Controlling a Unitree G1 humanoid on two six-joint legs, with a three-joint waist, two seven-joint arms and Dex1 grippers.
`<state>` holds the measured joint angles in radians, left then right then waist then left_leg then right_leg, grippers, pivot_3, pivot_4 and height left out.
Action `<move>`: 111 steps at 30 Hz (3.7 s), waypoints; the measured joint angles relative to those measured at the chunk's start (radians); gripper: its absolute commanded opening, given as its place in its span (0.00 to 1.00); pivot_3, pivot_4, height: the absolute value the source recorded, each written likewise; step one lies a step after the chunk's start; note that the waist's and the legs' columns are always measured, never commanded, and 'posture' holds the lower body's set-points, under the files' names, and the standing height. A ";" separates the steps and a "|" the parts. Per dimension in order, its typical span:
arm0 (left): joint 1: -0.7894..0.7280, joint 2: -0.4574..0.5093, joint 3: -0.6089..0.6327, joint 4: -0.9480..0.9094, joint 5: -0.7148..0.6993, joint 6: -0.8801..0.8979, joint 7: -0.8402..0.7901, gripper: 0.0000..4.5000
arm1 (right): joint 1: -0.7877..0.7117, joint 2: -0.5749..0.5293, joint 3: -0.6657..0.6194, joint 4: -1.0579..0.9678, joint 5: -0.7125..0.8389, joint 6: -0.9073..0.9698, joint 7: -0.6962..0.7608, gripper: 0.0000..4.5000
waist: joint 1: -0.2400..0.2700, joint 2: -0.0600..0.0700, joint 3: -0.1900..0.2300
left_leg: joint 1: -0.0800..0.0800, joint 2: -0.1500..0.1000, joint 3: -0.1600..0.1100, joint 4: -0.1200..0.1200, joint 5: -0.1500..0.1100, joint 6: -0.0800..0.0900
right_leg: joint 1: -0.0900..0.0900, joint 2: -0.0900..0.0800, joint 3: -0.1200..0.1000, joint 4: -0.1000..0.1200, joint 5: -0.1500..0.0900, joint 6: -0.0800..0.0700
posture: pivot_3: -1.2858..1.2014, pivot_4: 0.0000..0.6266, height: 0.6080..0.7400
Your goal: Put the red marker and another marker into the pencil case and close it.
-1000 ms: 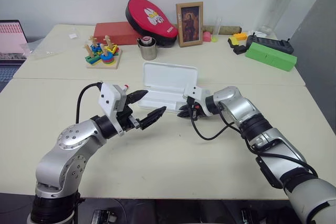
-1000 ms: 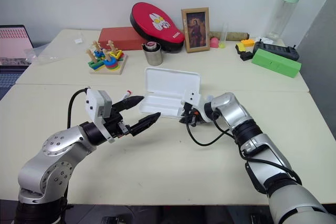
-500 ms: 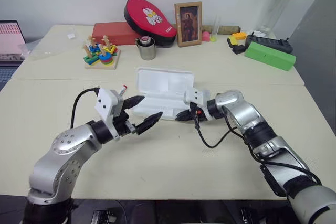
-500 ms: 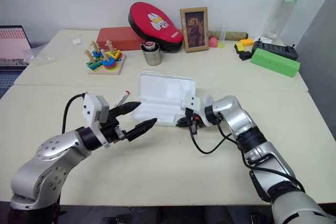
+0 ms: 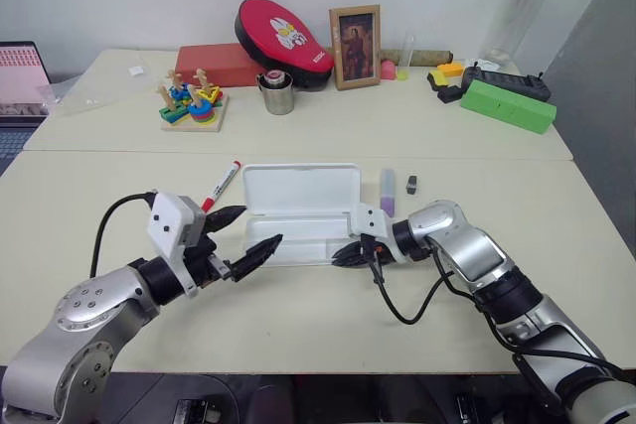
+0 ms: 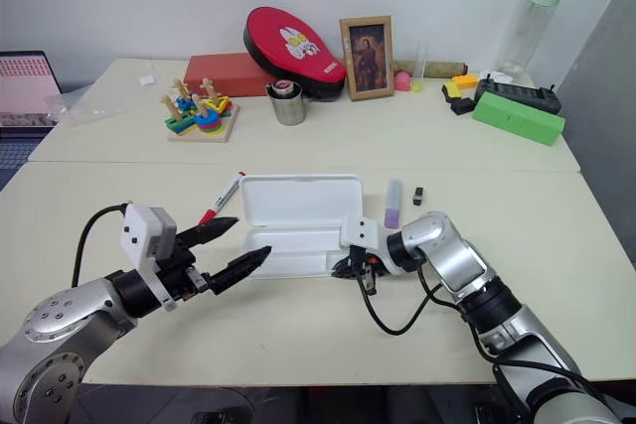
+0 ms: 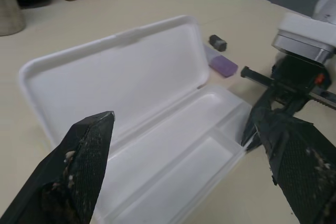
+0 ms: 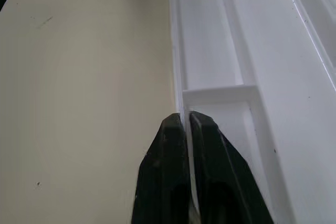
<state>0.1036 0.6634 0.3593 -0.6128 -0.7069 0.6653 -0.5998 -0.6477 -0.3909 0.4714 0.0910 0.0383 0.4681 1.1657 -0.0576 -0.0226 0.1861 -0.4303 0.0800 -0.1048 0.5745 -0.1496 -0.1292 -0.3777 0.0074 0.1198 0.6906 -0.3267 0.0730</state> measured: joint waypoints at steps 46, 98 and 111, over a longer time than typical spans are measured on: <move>-0.524 -0.065 -0.147 0.898 0.417 -0.123 0.144 0.10 | -0.122 0.110 -0.370 -0.180 0.369 0.138 -0.321 1.00 | -0.002 0.000 0.000 | -0.001 0.000 -0.002 -0.001 0.000 0.000 | -0.002 0.000 -0.002 0.007 0.002 -0.004 | 0.52 0.24 1.00; -0.692 0.069 -0.562 0.720 0.497 -0.405 -0.649 0.87 | 0.051 -0.143 -0.371 -0.299 0.370 0.340 -0.506 1.00 | 0.000 0.003 0.003 | -0.004 0.000 0.000 0.000 0.000 0.000 | -0.007 0.001 0.001 0.007 0.000 -0.005 | 0.52 0.24 1.00; -0.682 -0.192 -0.449 0.526 0.323 -0.255 -0.390 1.00 | 0.079 0.134 -0.348 -0.266 0.204 0.560 -0.932 1.00 | 0.000 0.003 0.002 | -0.004 0.000 -0.001 0.000 0.000 0.000 | -0.006 0.001 0.000 0.008 0.001 -0.005 | 0.52 0.24 1.00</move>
<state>-0.5782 0.4715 -0.0892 -0.0866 -0.3843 0.4100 -0.9903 -0.5686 -0.2573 0.1238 -0.1746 0.2428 1.0286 0.2342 -0.0576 -0.0193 0.1885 -0.4342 0.0798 -0.1055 0.5747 -0.1493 -0.1291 -0.3838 0.0088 0.1197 0.6982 -0.3257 0.0675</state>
